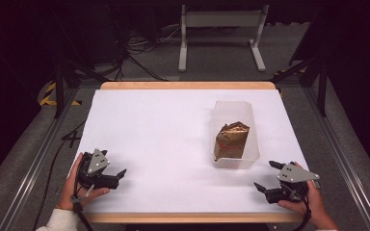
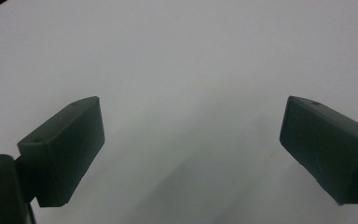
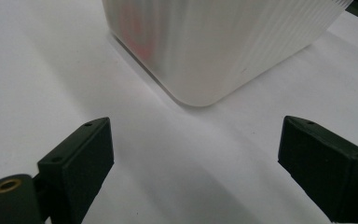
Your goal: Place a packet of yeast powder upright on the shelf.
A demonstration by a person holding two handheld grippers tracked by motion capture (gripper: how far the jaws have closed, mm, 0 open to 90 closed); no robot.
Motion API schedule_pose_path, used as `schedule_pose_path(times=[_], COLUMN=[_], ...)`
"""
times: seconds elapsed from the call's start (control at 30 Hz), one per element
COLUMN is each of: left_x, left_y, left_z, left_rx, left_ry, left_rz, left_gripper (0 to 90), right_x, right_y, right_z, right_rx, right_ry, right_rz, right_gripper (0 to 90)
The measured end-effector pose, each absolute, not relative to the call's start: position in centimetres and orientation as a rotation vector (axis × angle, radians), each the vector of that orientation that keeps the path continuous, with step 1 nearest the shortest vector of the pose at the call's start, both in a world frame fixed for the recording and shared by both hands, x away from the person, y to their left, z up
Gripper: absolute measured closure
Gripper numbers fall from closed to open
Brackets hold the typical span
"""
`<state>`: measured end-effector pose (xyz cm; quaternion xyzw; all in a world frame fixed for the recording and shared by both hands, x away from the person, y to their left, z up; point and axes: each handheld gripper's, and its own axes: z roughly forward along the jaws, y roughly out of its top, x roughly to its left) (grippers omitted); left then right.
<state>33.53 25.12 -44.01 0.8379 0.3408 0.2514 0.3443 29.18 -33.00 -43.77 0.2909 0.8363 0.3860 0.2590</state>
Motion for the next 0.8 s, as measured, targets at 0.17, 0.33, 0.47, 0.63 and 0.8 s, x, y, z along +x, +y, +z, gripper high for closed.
schedule_pose_path(times=[0.17, 0.33, 0.47, 0.63, 0.8], left_x=[33.2, 32.5, 32.3, 31.8, 31.6], left_y=[26.3, 27.9, 28.7, 29.3, 29.8], left_z=[-44.2, -44.6, -44.7, -45.5, -45.6], left_rx=[2.127, 2.015, 1.954, 1.933, 1.886], left_ry=[0.899, 0.954, 0.971, 0.995, 1.006], left_rz=[0.636, 0.611, 0.586, 0.590, 0.579], left_gripper=[5.7, 5.7, 5.7, 5.5, 5.5], right_x=[29.2, 29.2, 29.2, 29.2, 29.2], right_y=[-33.0, -33.1, -33.1, -33.1, -33.2], right_z=[-43.7, -43.7, -43.6, -43.6, -43.6], right_rx=[0.784, 0.785, 0.785, 0.785, 0.785], right_ry=[2.263, 2.256, 2.253, 2.250, 2.250], right_rz=[1.045, 1.045, 1.046, 1.047, 1.048], right_gripper=[10.9, 10.9, 10.9, 10.9, 11.0])
